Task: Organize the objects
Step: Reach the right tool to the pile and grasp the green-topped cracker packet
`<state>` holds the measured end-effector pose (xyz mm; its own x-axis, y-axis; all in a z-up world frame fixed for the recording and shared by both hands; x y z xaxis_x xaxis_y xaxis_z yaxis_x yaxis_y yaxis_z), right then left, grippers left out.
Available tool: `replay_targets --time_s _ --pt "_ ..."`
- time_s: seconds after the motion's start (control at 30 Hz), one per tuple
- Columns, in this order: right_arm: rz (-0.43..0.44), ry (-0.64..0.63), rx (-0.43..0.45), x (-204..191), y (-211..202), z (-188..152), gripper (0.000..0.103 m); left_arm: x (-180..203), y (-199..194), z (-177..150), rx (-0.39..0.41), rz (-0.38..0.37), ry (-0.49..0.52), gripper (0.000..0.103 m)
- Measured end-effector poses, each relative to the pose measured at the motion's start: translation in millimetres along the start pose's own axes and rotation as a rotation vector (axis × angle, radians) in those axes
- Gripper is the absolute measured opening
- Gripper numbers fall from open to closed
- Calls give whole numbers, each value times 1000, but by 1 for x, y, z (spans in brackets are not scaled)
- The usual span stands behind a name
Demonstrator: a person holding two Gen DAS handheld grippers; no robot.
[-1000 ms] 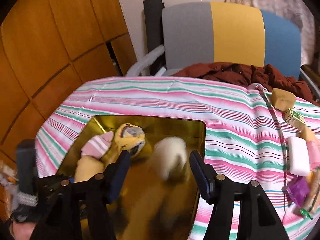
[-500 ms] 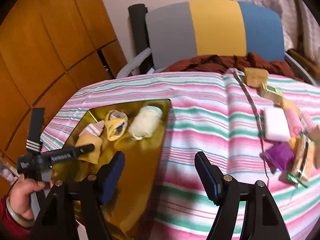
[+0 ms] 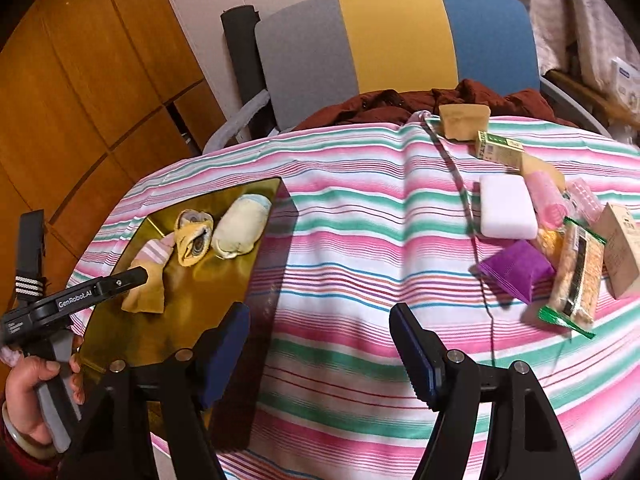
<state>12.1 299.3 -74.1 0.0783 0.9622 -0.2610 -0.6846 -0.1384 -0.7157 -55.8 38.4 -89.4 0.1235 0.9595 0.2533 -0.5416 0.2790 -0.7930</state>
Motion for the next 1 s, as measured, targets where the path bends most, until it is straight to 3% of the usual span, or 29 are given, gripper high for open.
replay_targets --time_s 0.83,1.0 --pt "-165 218 37 124 -41 -17 73 147 -6 -37 -38 -150 275 69" --pt "-244 234 42 151 -44 -8 73 170 -10 -48 -47 -174 332 69"
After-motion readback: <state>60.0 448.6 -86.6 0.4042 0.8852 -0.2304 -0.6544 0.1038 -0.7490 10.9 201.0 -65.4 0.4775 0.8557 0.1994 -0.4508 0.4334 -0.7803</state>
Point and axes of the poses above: each gripper's, at about its wrist camera, not at the fingertips, and y roughly the way its jaws point, x to its right, z to its top, the point moved 5 cm from there along y, roughly the way its jaws point, and after that the axes turned 2 degrees about x, right-handed, at the moved point
